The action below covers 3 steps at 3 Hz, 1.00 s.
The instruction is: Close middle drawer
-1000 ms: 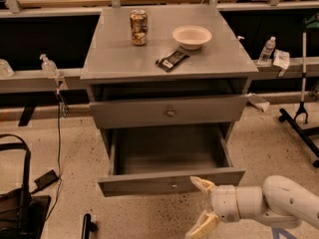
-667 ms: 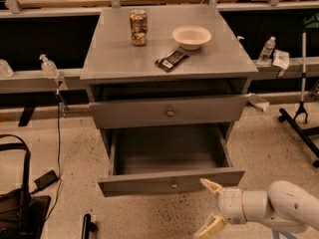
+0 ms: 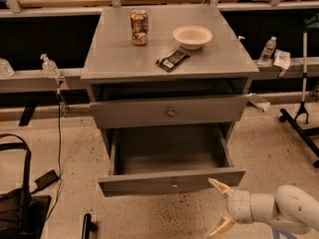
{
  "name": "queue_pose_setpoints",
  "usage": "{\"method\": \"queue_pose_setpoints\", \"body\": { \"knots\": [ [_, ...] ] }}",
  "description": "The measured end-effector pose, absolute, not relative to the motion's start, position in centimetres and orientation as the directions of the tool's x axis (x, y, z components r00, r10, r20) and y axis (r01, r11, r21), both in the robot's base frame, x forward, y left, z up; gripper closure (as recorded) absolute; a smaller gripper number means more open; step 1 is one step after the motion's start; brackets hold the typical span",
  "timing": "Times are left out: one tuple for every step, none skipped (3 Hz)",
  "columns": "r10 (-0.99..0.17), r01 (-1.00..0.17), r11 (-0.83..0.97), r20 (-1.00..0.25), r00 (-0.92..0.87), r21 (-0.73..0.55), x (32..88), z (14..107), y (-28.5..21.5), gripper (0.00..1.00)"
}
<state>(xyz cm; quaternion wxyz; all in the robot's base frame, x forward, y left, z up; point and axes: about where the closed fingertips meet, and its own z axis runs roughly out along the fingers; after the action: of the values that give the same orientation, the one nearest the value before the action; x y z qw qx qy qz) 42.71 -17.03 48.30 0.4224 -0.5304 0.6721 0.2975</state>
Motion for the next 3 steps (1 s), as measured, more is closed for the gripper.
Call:
{"method": "queue_pose_setpoints", "body": {
  "knots": [
    [-0.463,-0.965,0.259,-0.882,-0.082,-0.046,42.6,48.4,-16.9,0.00],
    [-0.489,-0.965,0.257,-0.868,-0.084,-0.051,43.3,46.5,-17.4,0.15],
    [-0.503,-0.962,0.266,-0.860,-0.089,-0.057,44.6,43.6,-18.4,0.22]
  ]
}}
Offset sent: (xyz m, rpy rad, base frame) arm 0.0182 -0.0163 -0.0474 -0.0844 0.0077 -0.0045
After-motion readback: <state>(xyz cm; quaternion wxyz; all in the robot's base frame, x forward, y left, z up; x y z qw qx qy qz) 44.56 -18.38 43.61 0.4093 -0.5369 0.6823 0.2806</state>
